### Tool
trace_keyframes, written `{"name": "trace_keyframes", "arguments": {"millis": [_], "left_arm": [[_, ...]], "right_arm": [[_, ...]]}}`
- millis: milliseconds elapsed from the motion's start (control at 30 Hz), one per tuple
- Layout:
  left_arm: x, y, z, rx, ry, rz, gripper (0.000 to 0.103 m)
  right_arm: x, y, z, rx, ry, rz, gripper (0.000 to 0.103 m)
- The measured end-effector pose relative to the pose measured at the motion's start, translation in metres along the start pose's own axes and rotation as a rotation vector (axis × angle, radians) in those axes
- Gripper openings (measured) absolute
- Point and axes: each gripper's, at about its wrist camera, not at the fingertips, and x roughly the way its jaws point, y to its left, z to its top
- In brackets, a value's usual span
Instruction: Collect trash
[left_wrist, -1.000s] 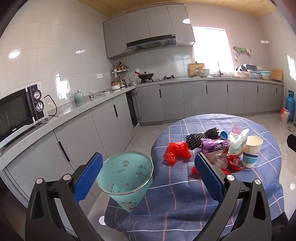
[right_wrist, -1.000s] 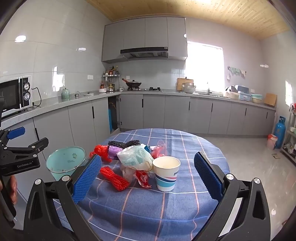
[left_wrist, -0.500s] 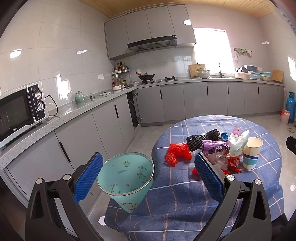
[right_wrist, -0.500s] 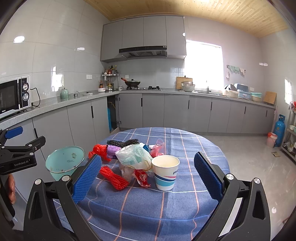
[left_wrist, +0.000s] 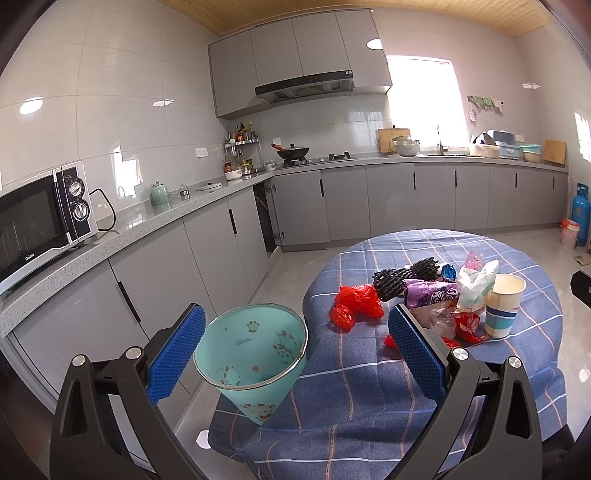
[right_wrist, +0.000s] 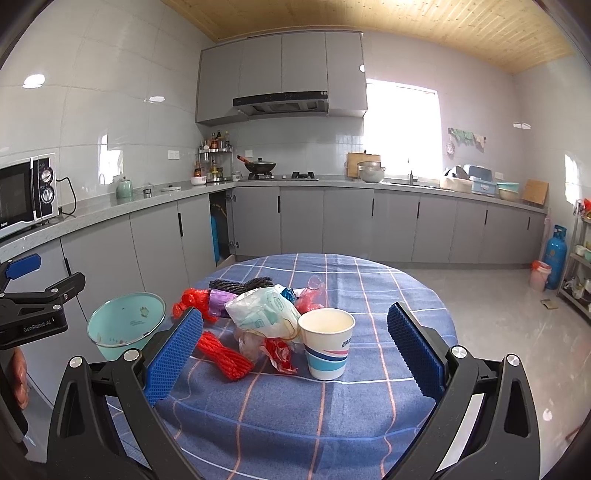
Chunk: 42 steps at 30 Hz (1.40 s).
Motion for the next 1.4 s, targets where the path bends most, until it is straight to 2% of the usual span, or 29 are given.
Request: {"name": "trace_keyframes", "arguments": {"millis": [1400], "left_arm": [[0.0004,0.0004,0.0007,-0.005,-0.001,-0.002,0.098]], "right_arm": [[0.0013,-0.0007,-0.0002,0.004,0.011,0.002,0.098]]}}
